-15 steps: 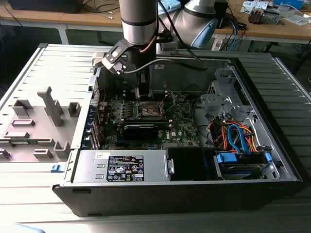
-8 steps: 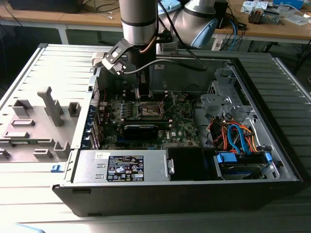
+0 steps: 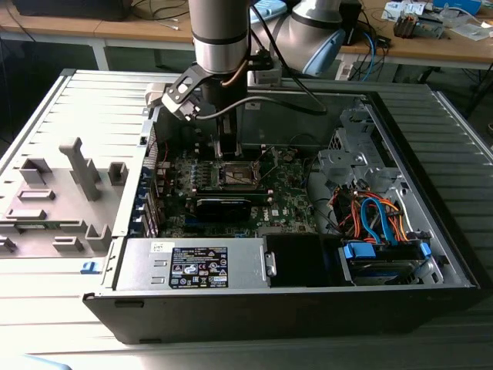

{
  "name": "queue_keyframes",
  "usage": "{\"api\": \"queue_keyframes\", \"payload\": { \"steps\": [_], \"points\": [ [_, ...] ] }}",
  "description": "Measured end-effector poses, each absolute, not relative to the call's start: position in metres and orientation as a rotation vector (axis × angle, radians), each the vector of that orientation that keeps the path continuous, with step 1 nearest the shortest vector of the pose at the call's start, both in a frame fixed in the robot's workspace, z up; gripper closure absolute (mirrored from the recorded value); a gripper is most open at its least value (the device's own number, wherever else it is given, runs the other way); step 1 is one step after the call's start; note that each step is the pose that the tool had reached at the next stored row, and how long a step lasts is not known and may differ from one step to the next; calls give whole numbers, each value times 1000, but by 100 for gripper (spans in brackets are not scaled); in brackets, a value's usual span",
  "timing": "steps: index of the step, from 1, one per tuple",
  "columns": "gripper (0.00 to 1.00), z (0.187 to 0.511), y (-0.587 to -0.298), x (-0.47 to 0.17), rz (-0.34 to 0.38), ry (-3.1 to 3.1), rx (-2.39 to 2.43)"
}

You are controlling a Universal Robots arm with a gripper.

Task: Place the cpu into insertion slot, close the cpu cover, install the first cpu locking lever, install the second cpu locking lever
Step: 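Place the cpu into insertion slot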

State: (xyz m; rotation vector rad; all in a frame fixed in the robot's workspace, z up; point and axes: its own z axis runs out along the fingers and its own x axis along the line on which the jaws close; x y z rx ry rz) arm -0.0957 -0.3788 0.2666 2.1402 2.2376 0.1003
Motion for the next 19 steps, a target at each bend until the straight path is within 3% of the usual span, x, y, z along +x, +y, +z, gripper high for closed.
{"api": "queue_keyframes", "payload": {
  "steps": [19],
  "points": [
    [45, 262, -379, -96, 100, 2238, 2140]
  ]
}}
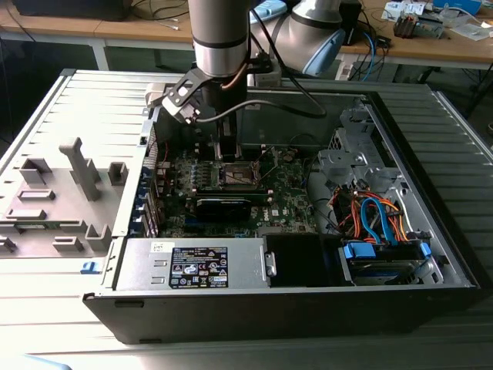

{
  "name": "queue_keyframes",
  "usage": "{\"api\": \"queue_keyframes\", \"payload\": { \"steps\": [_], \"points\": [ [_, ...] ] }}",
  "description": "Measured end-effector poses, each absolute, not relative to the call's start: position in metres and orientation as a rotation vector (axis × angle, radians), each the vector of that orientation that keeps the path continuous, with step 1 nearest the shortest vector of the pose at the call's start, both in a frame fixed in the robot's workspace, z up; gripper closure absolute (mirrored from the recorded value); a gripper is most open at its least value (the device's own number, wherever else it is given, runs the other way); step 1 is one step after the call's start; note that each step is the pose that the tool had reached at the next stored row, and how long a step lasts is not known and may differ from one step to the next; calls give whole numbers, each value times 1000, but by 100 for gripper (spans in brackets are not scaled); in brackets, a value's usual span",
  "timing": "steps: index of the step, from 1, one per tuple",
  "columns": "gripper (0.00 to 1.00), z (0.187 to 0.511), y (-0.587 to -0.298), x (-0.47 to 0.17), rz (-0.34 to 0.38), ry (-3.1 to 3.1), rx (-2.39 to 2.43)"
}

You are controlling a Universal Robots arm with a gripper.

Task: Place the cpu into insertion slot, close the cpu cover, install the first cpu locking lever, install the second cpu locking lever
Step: 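Place the cpu into insertion slot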

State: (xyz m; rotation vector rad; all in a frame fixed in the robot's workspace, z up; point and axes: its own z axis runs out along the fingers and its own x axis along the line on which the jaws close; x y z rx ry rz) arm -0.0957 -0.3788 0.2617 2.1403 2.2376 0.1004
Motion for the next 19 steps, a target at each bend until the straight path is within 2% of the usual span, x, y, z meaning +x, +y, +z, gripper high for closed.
{"api": "queue_keyframes", "payload": {
  "steps": [19],
  "points": [
    [45, 256, -379, -96, 100, 2238, 2140]
  ]
}}
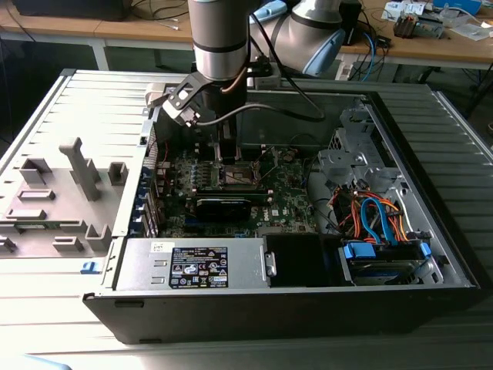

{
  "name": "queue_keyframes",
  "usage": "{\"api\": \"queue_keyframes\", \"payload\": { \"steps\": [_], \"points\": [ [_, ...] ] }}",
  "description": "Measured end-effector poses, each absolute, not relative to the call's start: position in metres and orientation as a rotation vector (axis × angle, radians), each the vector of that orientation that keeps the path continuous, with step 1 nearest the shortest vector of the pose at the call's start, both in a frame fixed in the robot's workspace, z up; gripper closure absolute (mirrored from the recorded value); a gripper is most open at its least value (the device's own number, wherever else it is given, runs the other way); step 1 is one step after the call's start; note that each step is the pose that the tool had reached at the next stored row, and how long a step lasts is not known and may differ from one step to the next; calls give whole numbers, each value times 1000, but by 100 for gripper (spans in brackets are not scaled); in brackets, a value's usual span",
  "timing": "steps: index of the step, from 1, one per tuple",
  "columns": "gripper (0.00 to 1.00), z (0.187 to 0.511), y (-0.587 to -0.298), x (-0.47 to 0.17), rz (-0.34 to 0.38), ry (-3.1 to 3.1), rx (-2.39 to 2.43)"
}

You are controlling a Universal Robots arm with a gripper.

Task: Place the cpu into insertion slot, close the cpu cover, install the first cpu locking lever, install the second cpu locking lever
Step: 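Place the cpu into insertion slot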

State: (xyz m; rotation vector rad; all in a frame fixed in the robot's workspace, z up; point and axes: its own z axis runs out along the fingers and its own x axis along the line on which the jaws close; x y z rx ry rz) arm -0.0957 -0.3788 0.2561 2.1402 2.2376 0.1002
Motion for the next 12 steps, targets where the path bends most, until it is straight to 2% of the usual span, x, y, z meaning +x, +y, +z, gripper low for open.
{"api": "queue_keyframes", "payload": {
  "steps": [12],
  "points": [
    [45, 254, -379, -96, 100, 2238, 2140]
  ]
}}
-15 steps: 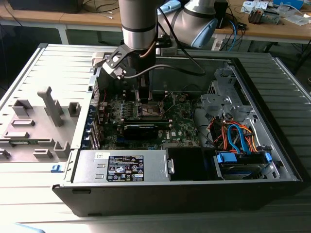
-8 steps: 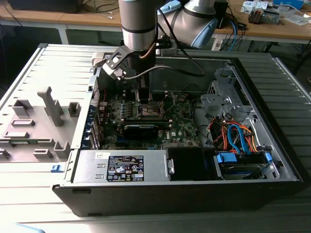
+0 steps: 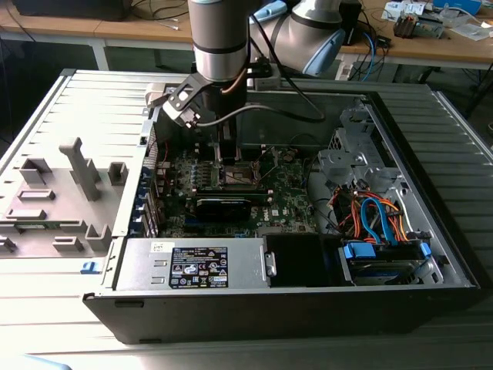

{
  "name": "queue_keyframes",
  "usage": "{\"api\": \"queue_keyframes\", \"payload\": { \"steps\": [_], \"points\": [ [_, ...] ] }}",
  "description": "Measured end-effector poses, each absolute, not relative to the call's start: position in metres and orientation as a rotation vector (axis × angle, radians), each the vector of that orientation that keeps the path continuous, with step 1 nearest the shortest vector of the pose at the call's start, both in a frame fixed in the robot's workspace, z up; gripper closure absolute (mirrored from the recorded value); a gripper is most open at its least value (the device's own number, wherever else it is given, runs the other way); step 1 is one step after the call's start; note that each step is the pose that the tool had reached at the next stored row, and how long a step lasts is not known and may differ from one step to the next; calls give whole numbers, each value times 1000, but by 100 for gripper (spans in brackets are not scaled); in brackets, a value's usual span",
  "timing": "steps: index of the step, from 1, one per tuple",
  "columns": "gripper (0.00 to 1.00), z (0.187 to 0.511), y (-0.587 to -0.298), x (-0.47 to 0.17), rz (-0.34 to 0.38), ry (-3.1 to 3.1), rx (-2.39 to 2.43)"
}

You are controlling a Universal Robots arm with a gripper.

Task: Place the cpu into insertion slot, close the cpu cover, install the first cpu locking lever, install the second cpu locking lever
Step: 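Place the cpu into insertion slot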

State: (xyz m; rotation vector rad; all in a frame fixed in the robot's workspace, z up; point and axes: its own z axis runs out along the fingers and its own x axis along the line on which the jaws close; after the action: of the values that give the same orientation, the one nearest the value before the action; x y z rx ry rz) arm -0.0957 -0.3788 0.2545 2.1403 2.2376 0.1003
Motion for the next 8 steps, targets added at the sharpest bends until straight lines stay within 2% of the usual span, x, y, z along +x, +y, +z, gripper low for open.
{"api": "queue_keyframes", "payload": {
  "steps": [8],
  "points": [
    [45, 248, -379, -95, 99, 2238, 2139]
  ]
}}
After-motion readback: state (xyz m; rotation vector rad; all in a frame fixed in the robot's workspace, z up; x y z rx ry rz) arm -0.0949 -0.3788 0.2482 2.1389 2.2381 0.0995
